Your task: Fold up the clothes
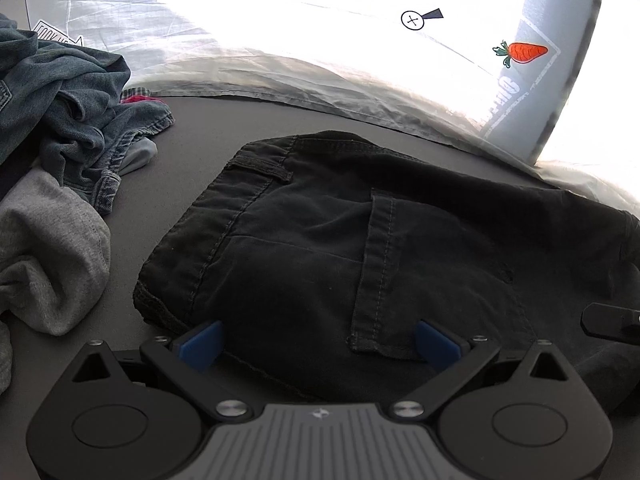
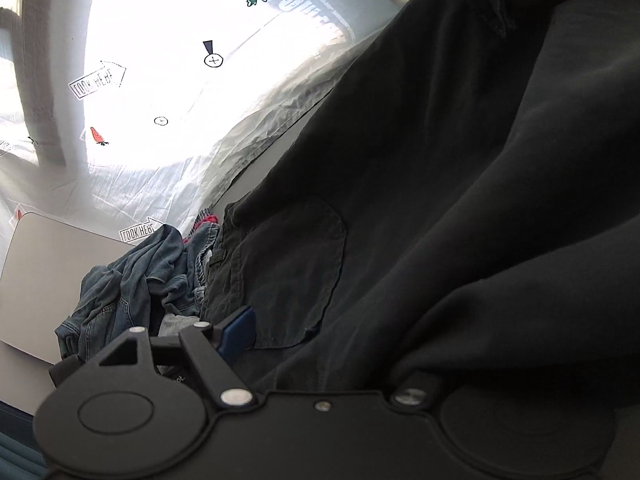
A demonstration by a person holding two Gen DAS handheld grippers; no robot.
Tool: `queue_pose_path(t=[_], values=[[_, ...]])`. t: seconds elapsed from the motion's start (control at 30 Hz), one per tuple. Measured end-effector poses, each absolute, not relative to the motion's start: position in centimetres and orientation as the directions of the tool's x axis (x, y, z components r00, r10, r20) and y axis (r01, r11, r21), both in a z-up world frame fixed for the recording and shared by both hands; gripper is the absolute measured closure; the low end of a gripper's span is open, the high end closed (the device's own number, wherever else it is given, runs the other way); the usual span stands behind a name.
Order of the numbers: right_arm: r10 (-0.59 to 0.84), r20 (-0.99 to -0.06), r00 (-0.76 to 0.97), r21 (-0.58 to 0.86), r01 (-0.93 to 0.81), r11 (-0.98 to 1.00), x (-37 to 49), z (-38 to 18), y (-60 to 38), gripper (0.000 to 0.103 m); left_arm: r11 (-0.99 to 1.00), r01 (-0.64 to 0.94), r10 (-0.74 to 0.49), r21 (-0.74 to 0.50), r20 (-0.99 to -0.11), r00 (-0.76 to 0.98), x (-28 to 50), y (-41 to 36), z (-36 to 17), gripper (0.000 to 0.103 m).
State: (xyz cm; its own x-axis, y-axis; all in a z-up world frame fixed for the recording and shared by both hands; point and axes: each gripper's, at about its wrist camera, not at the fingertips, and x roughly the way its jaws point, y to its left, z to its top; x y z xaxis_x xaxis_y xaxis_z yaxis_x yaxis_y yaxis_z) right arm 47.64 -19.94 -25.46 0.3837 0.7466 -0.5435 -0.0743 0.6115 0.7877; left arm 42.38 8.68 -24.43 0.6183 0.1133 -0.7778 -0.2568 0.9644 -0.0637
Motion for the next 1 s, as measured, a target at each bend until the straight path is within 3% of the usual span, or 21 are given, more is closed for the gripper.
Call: queue_pose_path(t=[0.2, 0.3, 0.4, 0.47, 0.57, 0.67, 0.8, 1.0], values=[[0.8, -0.476, 0.367, 0.859, -0.003, 0.512, 44.3, -26.0, -21.1, 0.026, 0.964, -0.258, 0.113, -0.066, -0.774, 0.623, 42.6, 8.8, -24.8, 0.0], [0.802, -0.452, 0.391, 0.878, 0.037, 0.477, 42.7, -26.6, -21.9, 0.033, 0.966, -0.25, 0.113, -0.059, -0.775, 0.622, 42.8, 8.8, -24.8, 0.0], [0.795, -0.443, 0.413, 0.887, 0.077, 0.455, 41.4, -27.3, -22.7, 0.043, 0.968, -0.24, 0.101, -0.068, -0.771, 0.629, 42.7, 9.1, -25.0, 0.0], [0.78, -0.459, 0.426, 0.882, 0.117, 0.456, 40.8, -27.6, -23.4, 0.059, 0.969, -0.237, 0.098, -0.072, -0.766, 0.635, 42.7, 9.2, -25.1, 0.0], [0.755, -0.492, 0.433, 0.865, 0.145, 0.481, 39.9, -27.1, -24.3, 0.073, 0.968, -0.241, 0.108, -0.065, -0.762, 0.639, 42.6, 9.1, -25.1, 0.0], [0.714, -0.568, 0.41, 0.795, 0.046, 0.605, 39.0, -24.2, -24.0, 0.08, 0.966, -0.247, 0.109, -0.071, -0.758, 0.643, 42.5, 9.2, -25.1, 0.0], [0.627, -0.562, 0.54, 0.697, -0.099, 0.71, 38.5, -19.1, -25.0, 0.08, 0.96, -0.267, 0.115, -0.08, -0.759, 0.641, 42.4, 9.2, -25.0, 0.0], [0.313, -0.654, 0.689, 0.227, -0.216, 0.95, 41.5, -16.9, -21.0, 0.08, 0.946, -0.295, 0.085, -0.135, -0.775, 0.626, 41.8, 9.7, -24.5, 0.0]])
